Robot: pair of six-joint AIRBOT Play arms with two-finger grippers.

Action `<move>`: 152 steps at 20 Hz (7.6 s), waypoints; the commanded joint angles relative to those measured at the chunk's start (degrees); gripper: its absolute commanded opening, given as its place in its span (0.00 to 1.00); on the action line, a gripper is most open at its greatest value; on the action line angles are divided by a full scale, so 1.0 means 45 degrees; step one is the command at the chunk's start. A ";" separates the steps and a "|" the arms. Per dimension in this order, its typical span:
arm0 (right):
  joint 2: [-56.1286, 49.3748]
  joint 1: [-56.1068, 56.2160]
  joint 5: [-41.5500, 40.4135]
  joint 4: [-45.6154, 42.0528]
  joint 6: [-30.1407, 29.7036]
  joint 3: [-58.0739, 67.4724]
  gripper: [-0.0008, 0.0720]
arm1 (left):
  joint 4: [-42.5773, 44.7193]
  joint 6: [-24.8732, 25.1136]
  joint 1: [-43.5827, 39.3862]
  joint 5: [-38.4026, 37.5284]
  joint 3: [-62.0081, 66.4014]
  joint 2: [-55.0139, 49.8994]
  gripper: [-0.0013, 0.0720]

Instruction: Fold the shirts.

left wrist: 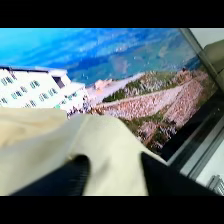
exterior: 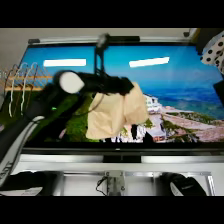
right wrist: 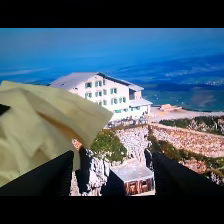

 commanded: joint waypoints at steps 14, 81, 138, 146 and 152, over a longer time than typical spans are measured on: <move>-0.4857 -0.0005 -0.1919 0.1671 -0.2380 -0.6737 0.85 | 0.2608 0.0141 0.6654 -0.8471 -0.5848 0.2511 1.00; -0.1472 -0.1671 -0.6810 0.3026 0.0087 -0.9972 0.10 | 0.6377 -0.0486 0.6965 -0.4371 0.3706 0.0175 0.07; 0.1719 -0.1671 -0.8650 -0.0330 -0.1588 0.1282 0.10 | -0.2395 0.2982 1.3668 -0.2064 0.6426 1.0739 0.06; 0.2380 -0.1671 -0.4668 -0.2118 -0.1700 0.1277 0.10 | -0.0612 0.1530 1.3746 -0.5513 0.4614 1.0812 0.06; -0.0452 -0.1671 -0.0894 -0.3317 -0.1928 0.1263 0.10 | -0.0486 0.1540 1.3741 -0.6839 -0.0199 1.0671 0.06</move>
